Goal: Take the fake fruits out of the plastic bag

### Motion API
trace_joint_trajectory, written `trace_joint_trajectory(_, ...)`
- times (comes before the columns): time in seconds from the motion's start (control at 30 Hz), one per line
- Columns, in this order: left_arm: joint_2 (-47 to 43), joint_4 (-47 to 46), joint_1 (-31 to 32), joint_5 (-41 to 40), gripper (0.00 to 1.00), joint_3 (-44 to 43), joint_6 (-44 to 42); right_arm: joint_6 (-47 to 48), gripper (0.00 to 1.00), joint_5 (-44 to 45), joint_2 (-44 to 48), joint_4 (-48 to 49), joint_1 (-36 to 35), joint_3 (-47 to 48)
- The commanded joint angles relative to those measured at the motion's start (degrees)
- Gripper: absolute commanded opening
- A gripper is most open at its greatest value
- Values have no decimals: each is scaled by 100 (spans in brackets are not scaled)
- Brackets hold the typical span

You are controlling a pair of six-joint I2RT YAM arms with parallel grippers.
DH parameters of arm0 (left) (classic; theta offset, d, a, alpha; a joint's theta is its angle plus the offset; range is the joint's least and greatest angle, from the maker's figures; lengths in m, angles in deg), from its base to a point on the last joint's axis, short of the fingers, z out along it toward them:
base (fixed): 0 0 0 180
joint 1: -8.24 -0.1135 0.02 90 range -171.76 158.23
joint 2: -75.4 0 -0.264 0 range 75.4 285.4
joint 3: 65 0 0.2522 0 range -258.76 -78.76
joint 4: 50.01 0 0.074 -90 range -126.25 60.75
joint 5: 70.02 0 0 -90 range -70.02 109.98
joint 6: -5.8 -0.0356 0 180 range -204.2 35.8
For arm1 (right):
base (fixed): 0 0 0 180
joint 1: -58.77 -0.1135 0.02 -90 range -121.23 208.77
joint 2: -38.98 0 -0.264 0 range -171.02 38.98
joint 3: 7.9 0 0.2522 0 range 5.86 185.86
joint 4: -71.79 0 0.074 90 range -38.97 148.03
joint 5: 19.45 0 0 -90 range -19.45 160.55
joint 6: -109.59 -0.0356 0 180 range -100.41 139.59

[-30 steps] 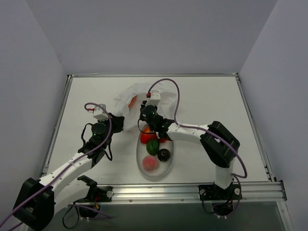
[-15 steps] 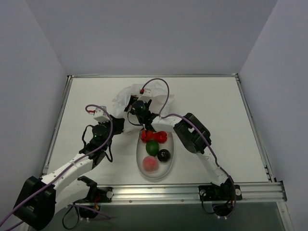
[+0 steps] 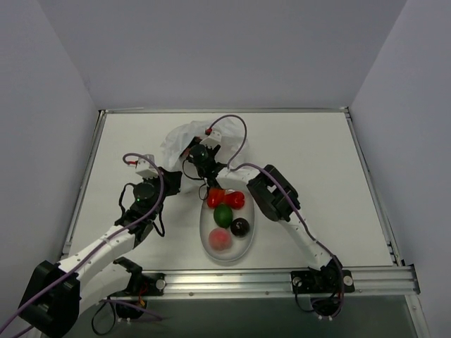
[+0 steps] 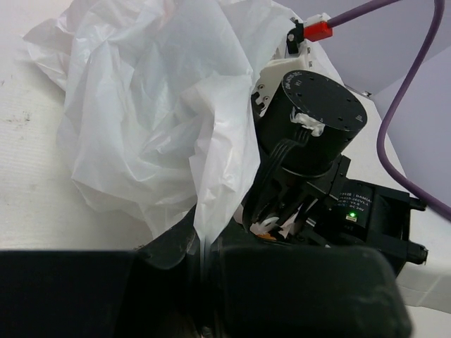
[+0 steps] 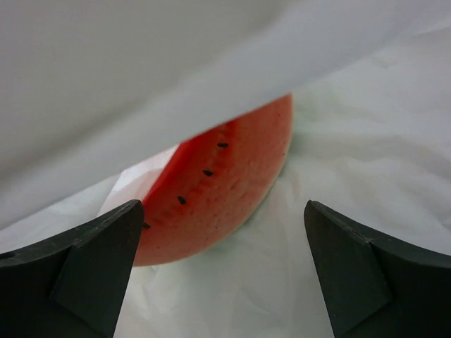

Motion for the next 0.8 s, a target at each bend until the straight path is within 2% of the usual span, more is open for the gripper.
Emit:
trace_joint_trajectory(0.0,-58,-259,-5,-42,2,-79,-40,-398,92,-21,200,854,38,-156)
trace_joint_trajectory(0.1,-40,-259,-5,-33,2,-79,-31,-460,93,119,315,953,55,-343)
trace_joint_trajectory(0.33,-57,-277,-13,-50,2,-61,-31,-231,100,646,-614,-793,73,1378)
trace_joint_trajectory(0.43,-84,-259,-13,-77,3,-61,-31,-187,100,823,-818,-753,73,1582)
trace_joint_trajectory(0.57,-31,-259,-14,-77,2,-70,-22,-143,100,911,-1257,-1174,108,2188)
trace_joint_trajectory(0.7,-22,-251,-22,-120,2,-70,-22,-222,85,823,-1434,-1341,143,2383)
trace_joint_trajectory(0.73,-22,-233,-22,-129,2,-61,-22,-214,78,779,-1434,-1298,152,2356)
trace_joint_trajectory(0.77,-22,-216,-22,-147,2,-70,-22,-196,64,753,-1425,-1245,178,2313)
